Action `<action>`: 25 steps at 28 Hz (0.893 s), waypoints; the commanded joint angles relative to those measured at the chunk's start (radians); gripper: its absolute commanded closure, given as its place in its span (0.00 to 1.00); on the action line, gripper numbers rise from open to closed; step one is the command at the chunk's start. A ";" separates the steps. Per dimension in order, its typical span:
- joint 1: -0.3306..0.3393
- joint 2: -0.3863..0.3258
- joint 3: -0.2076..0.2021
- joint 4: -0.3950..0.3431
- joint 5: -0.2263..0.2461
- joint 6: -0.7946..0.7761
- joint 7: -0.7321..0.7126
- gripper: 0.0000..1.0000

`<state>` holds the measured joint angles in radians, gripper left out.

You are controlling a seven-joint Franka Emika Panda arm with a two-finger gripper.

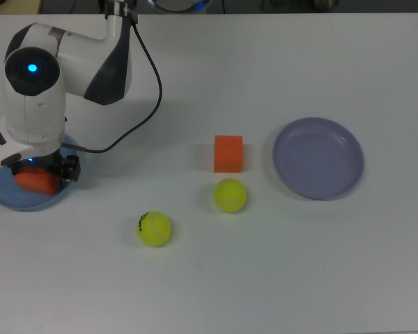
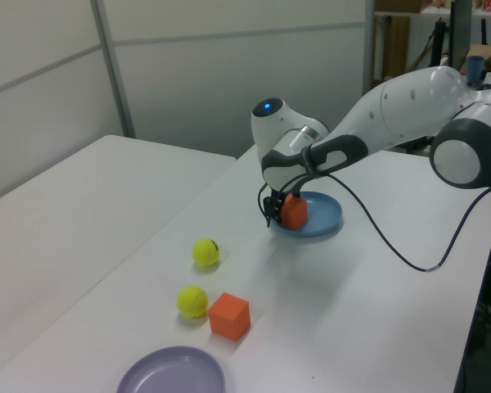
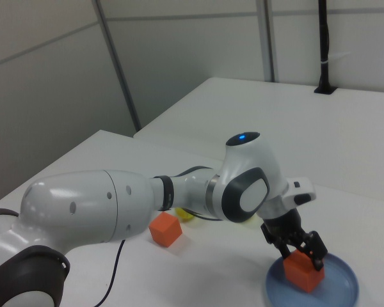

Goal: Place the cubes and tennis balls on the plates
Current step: 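Carry the orange cube onto the blue plate and release it, then move the gripper to the second orange cube and grasp it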

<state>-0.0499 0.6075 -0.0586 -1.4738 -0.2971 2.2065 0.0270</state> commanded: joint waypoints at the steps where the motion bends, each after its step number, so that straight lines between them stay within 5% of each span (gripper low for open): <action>1: 0.002 -0.031 0.011 0.020 0.029 0.015 0.004 0.00; 13: 0.047 -0.064 0.187 0.061 0.023 0.024 0.043 0.00; 25: 0.154 -0.097 0.217 0.056 0.013 0.010 0.108 0.00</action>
<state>0.0689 0.5509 0.1602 -1.3987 -0.2837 2.2115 0.1014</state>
